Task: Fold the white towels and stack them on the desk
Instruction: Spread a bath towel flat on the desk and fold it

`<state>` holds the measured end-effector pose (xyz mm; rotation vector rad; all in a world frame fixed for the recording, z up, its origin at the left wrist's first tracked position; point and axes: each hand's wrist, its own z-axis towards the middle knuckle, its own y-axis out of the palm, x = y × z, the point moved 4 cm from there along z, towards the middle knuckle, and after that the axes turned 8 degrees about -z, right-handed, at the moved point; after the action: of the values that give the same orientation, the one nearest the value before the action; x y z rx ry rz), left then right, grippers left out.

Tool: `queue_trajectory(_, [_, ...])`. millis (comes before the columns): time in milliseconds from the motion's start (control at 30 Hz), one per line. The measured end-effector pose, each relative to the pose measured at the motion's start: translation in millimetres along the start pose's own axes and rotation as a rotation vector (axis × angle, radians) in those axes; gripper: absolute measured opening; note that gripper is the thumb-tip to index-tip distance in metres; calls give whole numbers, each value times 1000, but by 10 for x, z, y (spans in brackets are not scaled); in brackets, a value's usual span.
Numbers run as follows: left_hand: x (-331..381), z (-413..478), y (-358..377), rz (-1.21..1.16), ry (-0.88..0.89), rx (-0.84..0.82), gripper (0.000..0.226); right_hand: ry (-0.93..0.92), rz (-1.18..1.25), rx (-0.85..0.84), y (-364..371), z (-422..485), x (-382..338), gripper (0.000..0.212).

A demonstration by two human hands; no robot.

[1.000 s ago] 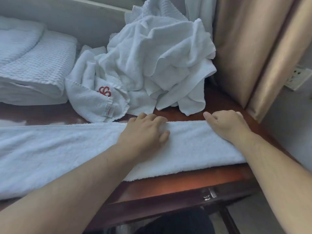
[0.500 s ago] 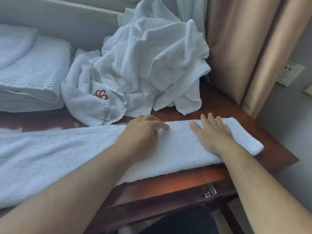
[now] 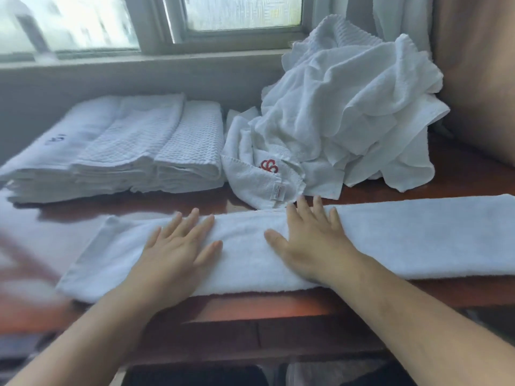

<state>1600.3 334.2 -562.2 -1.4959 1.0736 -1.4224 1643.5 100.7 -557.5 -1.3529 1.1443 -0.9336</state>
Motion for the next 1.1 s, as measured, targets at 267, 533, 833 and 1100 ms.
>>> queue_trajectory(267, [-980,-216,-291,-47,-546,97,65,-300,-57,-9,104,42,-928,84])
queue_trajectory(533, [-1021,-107,-567,-204,-586,191,88,-298,-64,27,120,37,-912,86])
queue_trajectory(833, [-1149,-248,-775,-521,-523,127,104,-298,-62,26,119,41,-905,85])
queue_trajectory(1100, [-1149,-439,-727,-1276,-545,47,54,-313,-3,112,98,84,-894,83])
